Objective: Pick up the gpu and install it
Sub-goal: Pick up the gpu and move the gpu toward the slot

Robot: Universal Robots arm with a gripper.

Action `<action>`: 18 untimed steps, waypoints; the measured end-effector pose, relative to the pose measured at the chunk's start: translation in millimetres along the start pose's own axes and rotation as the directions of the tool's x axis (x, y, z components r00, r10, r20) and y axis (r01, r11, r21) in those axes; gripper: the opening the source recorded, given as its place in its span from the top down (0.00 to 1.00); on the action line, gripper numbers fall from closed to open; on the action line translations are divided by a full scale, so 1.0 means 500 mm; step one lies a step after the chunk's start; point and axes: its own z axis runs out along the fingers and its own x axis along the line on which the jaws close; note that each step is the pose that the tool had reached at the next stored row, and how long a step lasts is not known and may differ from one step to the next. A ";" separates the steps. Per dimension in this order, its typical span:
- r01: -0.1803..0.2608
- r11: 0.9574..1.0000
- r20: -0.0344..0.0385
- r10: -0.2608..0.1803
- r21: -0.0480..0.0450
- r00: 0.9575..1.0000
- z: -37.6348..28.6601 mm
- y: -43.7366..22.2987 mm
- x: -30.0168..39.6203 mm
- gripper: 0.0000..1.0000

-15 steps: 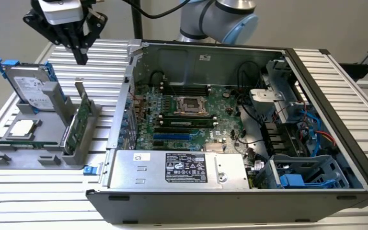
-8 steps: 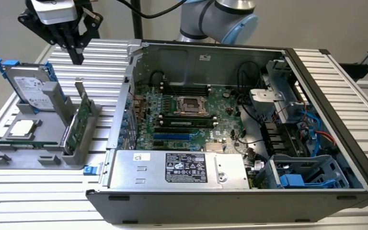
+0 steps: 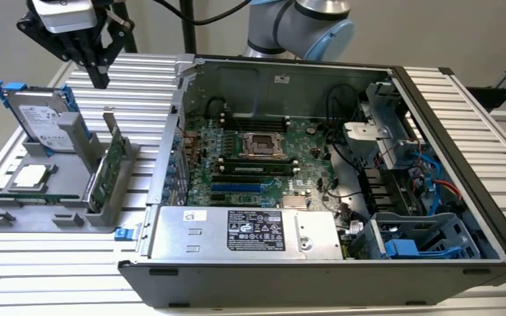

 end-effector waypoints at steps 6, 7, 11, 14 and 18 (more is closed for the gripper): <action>0.000 1.000 0.000 0.000 0.000 1.000 0.000 -0.001 0.012 1.00; 0.000 1.000 0.000 0.000 0.000 1.000 0.000 -0.001 0.013 1.00; 0.000 1.000 0.000 0.000 0.000 1.000 0.000 -0.002 0.021 1.00; 0.000 1.000 0.000 0.000 0.000 1.000 -0.001 -0.002 0.027 1.00; 0.000 1.000 0.000 0.000 0.000 1.000 -0.001 -0.002 0.035 1.00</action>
